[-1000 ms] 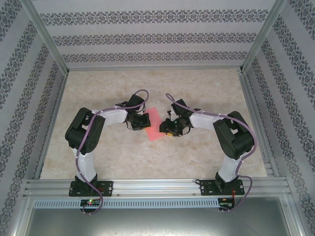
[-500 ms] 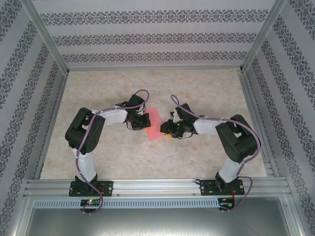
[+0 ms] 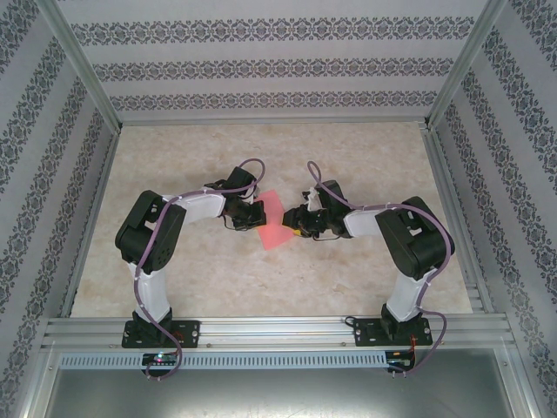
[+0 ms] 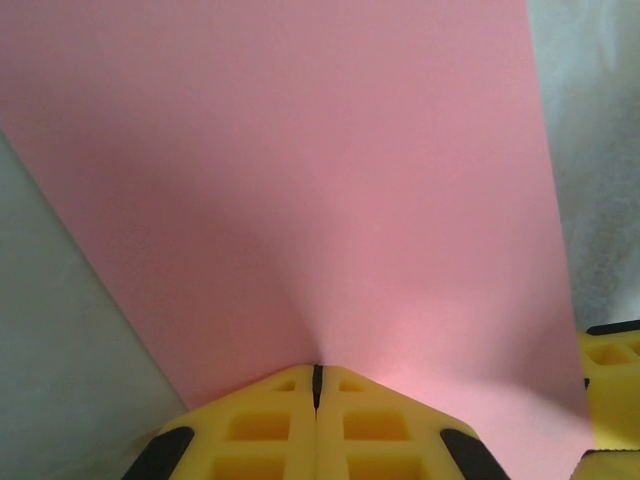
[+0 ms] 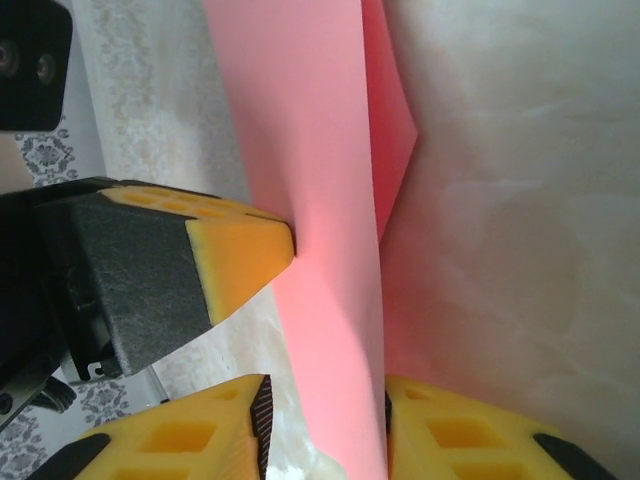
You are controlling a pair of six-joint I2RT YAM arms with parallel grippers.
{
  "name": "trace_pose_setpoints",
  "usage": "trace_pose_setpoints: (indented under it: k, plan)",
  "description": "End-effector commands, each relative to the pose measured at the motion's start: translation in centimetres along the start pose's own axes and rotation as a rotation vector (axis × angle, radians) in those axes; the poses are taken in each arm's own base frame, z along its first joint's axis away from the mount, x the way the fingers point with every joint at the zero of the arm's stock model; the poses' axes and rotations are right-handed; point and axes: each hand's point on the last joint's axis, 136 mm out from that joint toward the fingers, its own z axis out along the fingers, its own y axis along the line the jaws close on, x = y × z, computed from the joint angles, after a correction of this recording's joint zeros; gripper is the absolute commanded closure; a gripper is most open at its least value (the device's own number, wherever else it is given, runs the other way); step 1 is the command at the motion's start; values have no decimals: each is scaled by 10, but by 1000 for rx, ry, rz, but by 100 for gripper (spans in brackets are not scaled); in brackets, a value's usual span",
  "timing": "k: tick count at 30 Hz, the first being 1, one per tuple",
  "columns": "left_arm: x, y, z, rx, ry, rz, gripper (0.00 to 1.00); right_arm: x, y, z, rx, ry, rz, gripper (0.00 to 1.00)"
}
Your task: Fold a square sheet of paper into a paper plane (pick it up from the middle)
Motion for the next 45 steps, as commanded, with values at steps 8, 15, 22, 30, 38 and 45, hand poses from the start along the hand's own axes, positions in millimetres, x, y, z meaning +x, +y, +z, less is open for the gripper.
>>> trace_pose_setpoints:
  k: [8,15,22,30,38,45]
  plan:
    - [-8,-37,-19,150,-74,77,92,19,-21,-8,88,-21,86,98]
    - [-5,-31,-24,158,-146,31,92,33,-9,-6,158,-147,134,100]
    - [-5,-7,-14,55,-144,36,93,41,-5,-5,186,-232,198,99]
    - [-2,0,6,35,-85,54,93,40,4,0,182,-195,197,81]
    - [-3,2,8,17,-71,66,92,44,1,-9,185,-173,217,73]
    - [-2,1,9,24,-59,72,92,48,-5,-16,194,-171,238,79]
